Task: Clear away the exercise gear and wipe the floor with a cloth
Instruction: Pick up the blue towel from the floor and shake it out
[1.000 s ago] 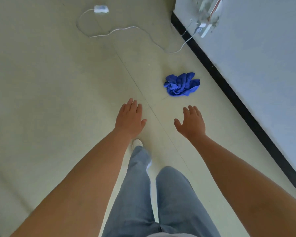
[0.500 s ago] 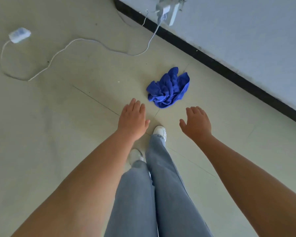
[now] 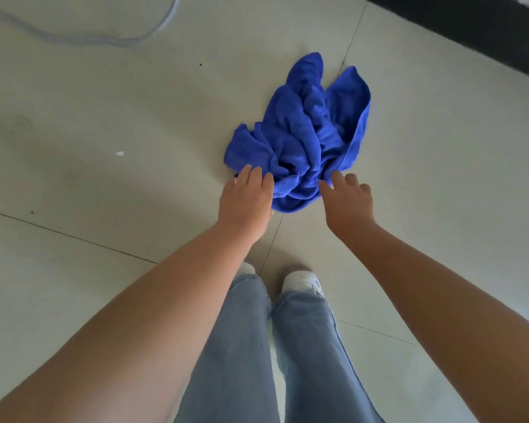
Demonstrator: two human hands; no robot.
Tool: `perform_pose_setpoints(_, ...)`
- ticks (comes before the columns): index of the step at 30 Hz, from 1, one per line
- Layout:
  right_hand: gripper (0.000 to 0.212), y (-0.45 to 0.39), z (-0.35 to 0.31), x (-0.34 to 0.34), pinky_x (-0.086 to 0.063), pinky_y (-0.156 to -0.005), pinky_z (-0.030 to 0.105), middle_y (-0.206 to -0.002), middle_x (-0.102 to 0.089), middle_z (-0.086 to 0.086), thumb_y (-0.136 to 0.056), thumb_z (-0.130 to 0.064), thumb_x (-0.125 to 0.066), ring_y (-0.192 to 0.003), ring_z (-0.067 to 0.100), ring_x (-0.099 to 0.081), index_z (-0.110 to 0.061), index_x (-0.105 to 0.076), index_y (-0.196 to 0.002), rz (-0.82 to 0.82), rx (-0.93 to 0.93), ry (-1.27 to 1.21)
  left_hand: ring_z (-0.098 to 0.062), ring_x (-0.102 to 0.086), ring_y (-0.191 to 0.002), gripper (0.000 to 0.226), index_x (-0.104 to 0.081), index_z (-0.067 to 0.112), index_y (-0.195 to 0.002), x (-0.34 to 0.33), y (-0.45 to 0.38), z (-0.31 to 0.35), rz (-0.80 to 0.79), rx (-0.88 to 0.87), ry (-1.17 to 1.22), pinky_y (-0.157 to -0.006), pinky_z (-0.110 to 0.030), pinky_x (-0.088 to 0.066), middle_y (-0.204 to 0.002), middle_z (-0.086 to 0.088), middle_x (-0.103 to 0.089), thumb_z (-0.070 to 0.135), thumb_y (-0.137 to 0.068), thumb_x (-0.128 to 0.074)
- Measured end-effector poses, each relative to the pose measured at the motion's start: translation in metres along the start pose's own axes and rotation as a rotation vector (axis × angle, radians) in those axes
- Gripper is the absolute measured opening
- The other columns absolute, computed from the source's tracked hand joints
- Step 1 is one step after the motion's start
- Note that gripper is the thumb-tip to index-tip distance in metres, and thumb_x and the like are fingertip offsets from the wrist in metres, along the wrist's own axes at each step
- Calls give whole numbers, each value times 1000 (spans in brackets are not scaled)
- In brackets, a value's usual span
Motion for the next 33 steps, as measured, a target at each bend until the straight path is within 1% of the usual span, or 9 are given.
perform_pose_setpoints(3, 32, -38, 11, -26, -34, -92, 36, -128, -40, 13, -86, 1, -47, -116, 31, -39, -5, -52, -117, 45, -73, -39, -18, -58, -44, 42, -63, 15, -47, -42, -35, 4, -13, -101, -52, -40, -16, -33, -49, 2, -56, 20, -17, -92)
perform_pose_setpoints(6, 26, -47, 22, -35, -30, -91, 37, -121, -45, 15, -84, 5, -43, -112, 31, -40, 1, -60, -104, 109, -78, -70, -20, -50, -36, 43, -54, 12, -35, -46, -37, 4, 18, -168, -135, -46, -18, -16, -40, 1, -49, 10, -14, -92)
perform_pose_setpoints(12, 12, 25, 32, 10, -48, -80, 38, -92, -66, 17, -70, 8, -60, -98, 33, -56, 3, -64, -80, 250, 101, -387, -26, -52, -36, 36, -55, 2, -42, 0, -2, 9, 24, -135, 60, -48, -17, -24, -43, -11, -52, -4, -33, -90)
perform_pose_setpoints(15, 19, 91, 73, 41, -39, -77, 34, -105, -59, 23, -93, -5, -42, -97, 36, -54, 4, -53, -105, 147, -90, -654, -34, -63, -63, 15, -65, -3, -70, 66, 27, 32, 31, -72, 45, -48, -29, -40, -70, -19, -63, 3, -67, -79)
perform_pose_setpoints(17, 20, 143, 99, 72, -40, -76, 34, -106, -60, 23, -94, -6, -41, -97, 37, -55, 4, -52, -107, 153, -135, -805, -34, -55, -102, 22, -61, 1, -107, 105, 46, 50, 8, 10, 77, -78, -39, -42, -109, -16, -60, 15, -94, -51)
perform_pose_setpoints(19, 18, 202, 126, 113, -42, -83, 35, -105, -63, 20, -93, -4, -44, -102, 34, -57, 4, -54, -106, 220, -169, -914, -31, -48, -115, 30, -55, 4, -120, 147, 68, 81, -39, -6, 136, -89, -38, -38, -123, -13, -54, 18, -98, -41)
perform_pose_setpoints(23, 15, 322, 179, 179, -41, -76, 23, -88, -56, 5, -92, -3, -47, -91, 24, -56, 0, -58, -102, 301, -230, -1061, -27, -46, -123, 34, -55, 11, -127, 239, 116, 178, -109, -301, 192, -97, -35, -37, -131, -8, -52, 20, -96, -44)
perform_pose_setpoints(26, 14, 412, 214, 205, -38, -61, 3, -82, -54, 2, -92, -3, -46, -78, 17, -49, -5, -59, -98, 318, -265, -1121, -30, -58, -92, 28, -63, 6, -107, 288, 168, 260, -253, -589, 172, -81, -35, -44, -109, -13, -62, 24, -88, -53)
perform_pose_setpoints(33, 39, 633, 308, 219, -34, -53, 9, -63, -47, -8, -90, 2, -46, -49, -5, -44, -29, -45, -67, 619, -464, -1366, -24, -55, -90, 43, -64, 6, -105, 380, 282, 446, -272, -946, 181, -75, -23, -37, -98, -7, -64, 32, -74, -50)
Point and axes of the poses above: each hand's wrist, its own y-axis away from the middle knuckle, its own x-axis out of the back of the hand, z = x × y, the point moved 8 cm from there along -y, towards the middle knuckle
